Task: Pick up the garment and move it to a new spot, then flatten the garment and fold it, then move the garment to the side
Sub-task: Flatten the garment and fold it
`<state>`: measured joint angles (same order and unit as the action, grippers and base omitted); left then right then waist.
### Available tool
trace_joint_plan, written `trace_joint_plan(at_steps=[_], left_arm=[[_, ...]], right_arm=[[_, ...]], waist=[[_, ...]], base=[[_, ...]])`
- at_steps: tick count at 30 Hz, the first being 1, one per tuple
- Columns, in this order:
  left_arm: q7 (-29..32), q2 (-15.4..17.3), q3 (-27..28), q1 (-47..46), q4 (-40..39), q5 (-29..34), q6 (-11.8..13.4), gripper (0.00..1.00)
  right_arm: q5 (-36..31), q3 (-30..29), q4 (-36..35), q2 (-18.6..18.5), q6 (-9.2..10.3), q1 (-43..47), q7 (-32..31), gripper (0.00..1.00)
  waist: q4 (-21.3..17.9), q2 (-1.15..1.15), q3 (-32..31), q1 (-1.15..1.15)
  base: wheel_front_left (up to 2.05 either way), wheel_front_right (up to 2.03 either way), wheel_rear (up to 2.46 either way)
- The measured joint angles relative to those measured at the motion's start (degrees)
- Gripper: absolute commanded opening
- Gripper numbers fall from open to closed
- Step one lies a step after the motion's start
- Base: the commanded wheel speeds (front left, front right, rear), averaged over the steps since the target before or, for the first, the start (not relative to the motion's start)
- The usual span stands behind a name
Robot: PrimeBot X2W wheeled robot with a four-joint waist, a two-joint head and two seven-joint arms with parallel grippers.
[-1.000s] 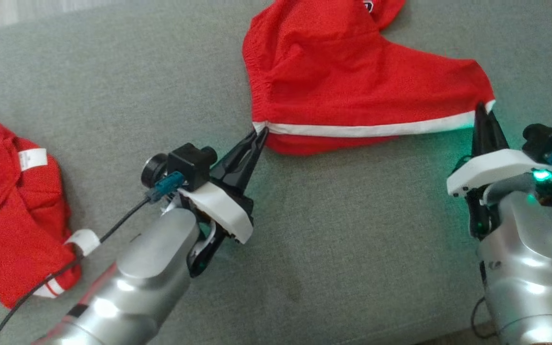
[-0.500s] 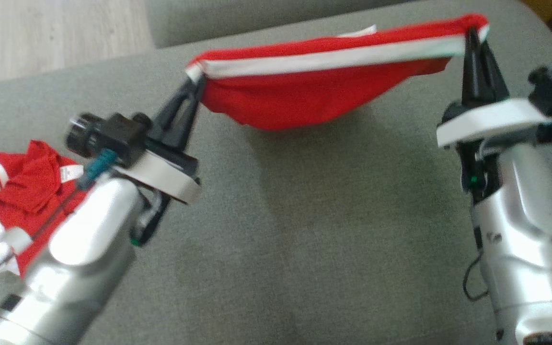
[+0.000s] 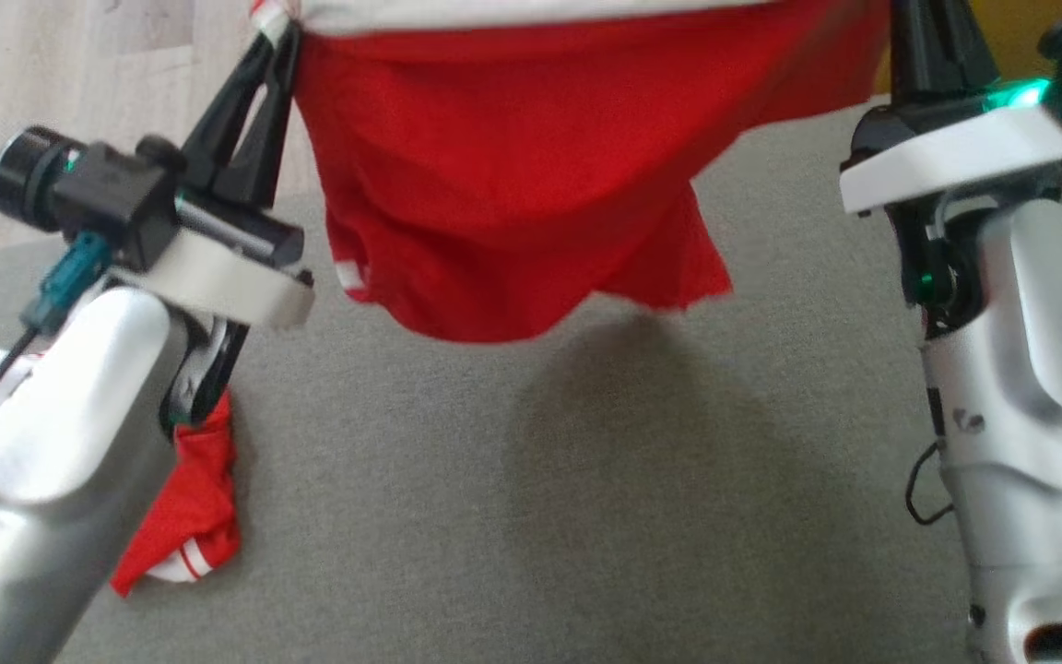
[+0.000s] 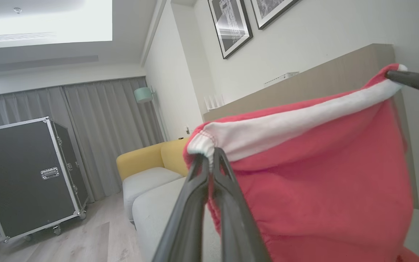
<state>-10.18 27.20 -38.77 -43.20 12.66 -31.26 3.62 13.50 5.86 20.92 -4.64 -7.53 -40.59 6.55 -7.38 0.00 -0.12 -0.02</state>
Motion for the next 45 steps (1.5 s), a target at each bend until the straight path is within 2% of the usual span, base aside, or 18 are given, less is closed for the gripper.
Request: trace_joint_plan(at_steps=[5, 8, 12, 15, 19, 20, 24, 28, 31, 35, 39, 43, 45], left_arm=[[2.6, 3.07, 0.02, 5.17, -7.73, -0.14, 2.44, 0.0], [4.22, 4.1, 0.3, 6.77, -11.25, -1.31, 3.5, 0.0], [6.06, 5.54, 0.77, 6.26, -12.2, -1.71, 3.2, 0.0], [6.66, 5.11, 0.71, 2.38, -9.07, -1.79, 0.86, 0.0], [7.14, 3.58, -0.07, -8.66, -1.86, -0.09, -3.14, 0.0], [7.14, 3.58, -0.07, -8.66, -1.86, -0.09, -3.14, 0.0], [5.66, 0.85, -0.36, -20.33, 6.6, 2.04, -7.42, 0.0], [1.12, -1.14, -1.05, -30.05, 15.51, 5.24, -9.2, 0.0], [-2.22, -3.25, -1.35, -33.87, 20.5, 6.25, -9.68, 0.0], [-4.31, -6.61, -1.03, -35.12, 24.39, 7.3, -9.67, 0.0], [-4.54, -7.6, -0.99, -33.38, 24.32, 8.84, -10.11, 0.0], [-4.55, -7.64, -0.8, -26.31, 22.23, 10.01, -10.6, 0.0], [-4.55, -7.27, -1.45, -19.1, 20.6, 10.74, -10.78, 0.0]], right_arm=[[-2.21, -1.35, -5.95, -0.25, 0.0, 3.98, -2.53, 0.0], [-4.11, -1.6, -8.21, -0.26, 0.0, 5.89, -6.21, 0.0], [-6.39, -0.96, -8.29, -0.49, 0.0, 5.12, -9.91, 0.0], [-6.5, -1.62, -4.32, -1.16, 0.0, 0.67, -10.47, 0.0], [-7.46, -0.94, 3.33, -3.02, 0.0, -9.7, -8.83, 0.0], [-7.46, -0.94, 3.33, -3.02, 0.0, -9.7, -8.83, 0.0], [-6.51, -2.08, 12.41, -2.78, 0.0, -21.6, -4.61, 0.0], [-7.86, -2.69, 21.8, -2.83, 0.0, -30.94, 2.2, 0.0], [-9.81, -4.39, 27.48, -2.76, 0.0, -34.33, 6.17, 0.0], [-12.11, -6.69, 31.01, -2.66, 0.0, -35.03, 7.93, 0.0], [-13.29, -6.24, 32.92, -2.34, 0.0, -33.49, 8.11, 0.0], [-13.48, -4.31, 35.12, -2.23, 0.0, -28.73, 8.12, 0.0], [-12.98, -1.05, 39.51, -2.33, 0.0, -25.18, 8.1, 0.0]], waist=[[0.8, 0.0, -0.25, 0.01], [0.96, 0.0, 0.51, 0.01], [0.71, 0.0, 3.85, 0.02], [0.68, 0.0, 6.9, 0.02], [0.78, 0.0, 11.78, 0.03], [0.78, 0.0, 11.78, 0.03], [0.82, 0.0, 16.56, 0.04], [0.85, -0.01, 20.33, 0.05], [0.78, 0.0, 22.02, 0.03], [1.17, -0.01, 23.63, 0.03], [1.82, -0.01, 24.83, 0.03], [2.46, -0.01, 24.82, 0.03], [2.55, 0.0, 23.43, 0.01]], base=[[0.0, 0.0, 0.0], [0.0, 0.0, 0.0], [0.0, 0.0, 0.0], [0.0, 0.0, 0.0], [0.0, 0.0, 0.0], [0.0, 0.0, 0.0], [0.0, 0.0, 0.0], [0.0, 0.0, 0.0], [0.0, 0.0, 0.0], [0.0, 0.0, 0.0], [0.0, 0.0, 0.0], [0.0, 0.0, 0.0], [0.0, 0.0, 0.0]])
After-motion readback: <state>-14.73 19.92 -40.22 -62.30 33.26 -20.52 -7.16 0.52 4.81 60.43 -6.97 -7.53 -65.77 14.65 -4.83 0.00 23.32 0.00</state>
